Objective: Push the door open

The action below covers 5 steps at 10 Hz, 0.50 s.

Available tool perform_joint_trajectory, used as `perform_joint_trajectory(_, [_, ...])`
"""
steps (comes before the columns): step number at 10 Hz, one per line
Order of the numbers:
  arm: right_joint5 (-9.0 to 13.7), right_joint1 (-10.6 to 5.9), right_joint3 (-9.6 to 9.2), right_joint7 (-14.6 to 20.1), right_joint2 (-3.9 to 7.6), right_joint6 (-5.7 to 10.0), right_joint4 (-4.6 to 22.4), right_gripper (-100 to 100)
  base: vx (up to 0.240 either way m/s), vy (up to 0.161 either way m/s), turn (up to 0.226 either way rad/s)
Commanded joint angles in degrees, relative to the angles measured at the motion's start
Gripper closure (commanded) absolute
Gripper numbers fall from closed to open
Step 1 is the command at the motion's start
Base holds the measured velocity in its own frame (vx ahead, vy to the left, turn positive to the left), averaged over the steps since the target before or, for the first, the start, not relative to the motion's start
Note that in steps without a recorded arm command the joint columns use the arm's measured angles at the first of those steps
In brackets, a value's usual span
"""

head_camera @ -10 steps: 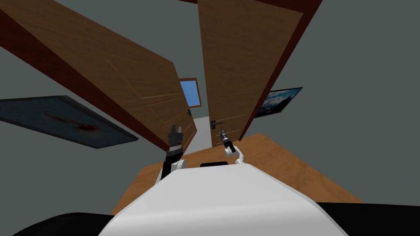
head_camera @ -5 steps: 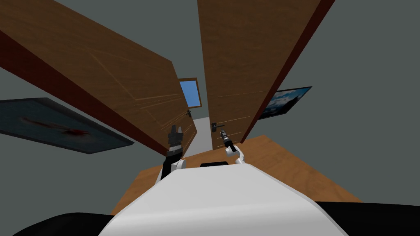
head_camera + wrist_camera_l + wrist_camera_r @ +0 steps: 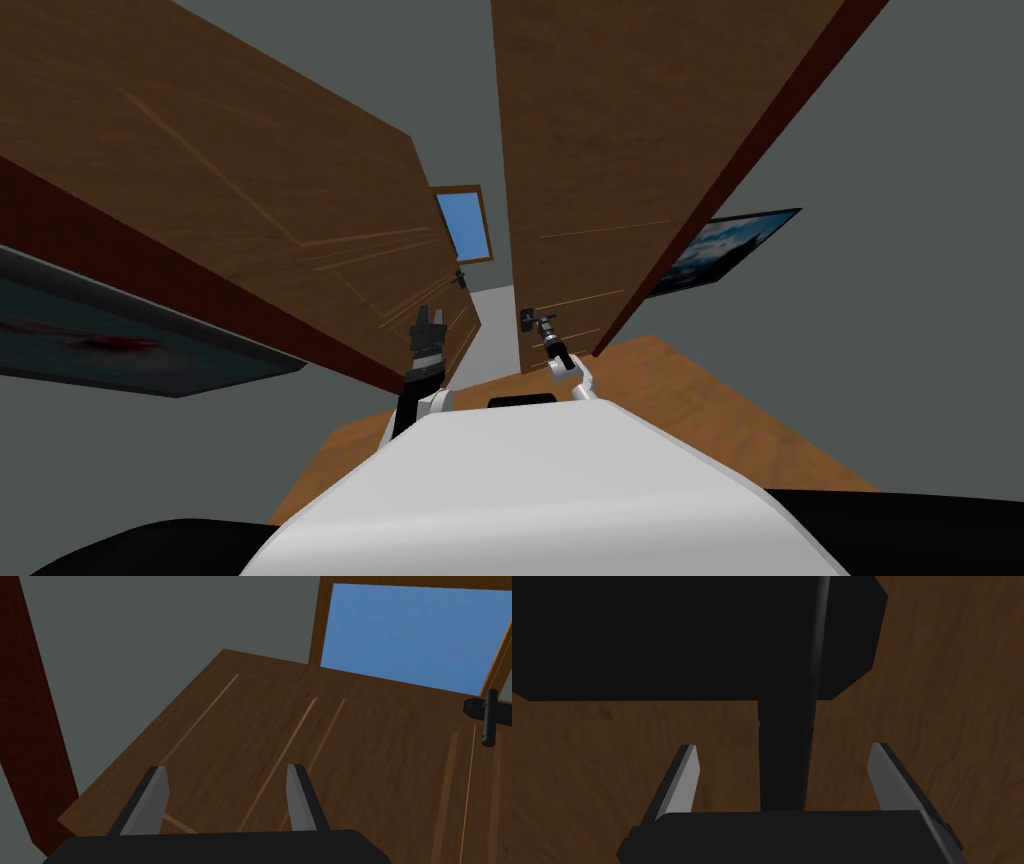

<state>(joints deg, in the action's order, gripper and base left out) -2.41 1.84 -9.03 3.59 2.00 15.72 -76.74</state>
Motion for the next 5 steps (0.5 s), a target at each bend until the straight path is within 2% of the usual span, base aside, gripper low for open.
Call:
perform_joint_trajectory(1, [0.0, 0.05, -0.02, 0.0, 0.04, -0.04, 0.0, 100, -0.012, -0.004, -0.003])
perform_joint_trajectory(5, [0.0, 0.05, -0.02, 0.0, 0.04, -0.04, 0.0, 100, -0.010, -0.003, 0.005])
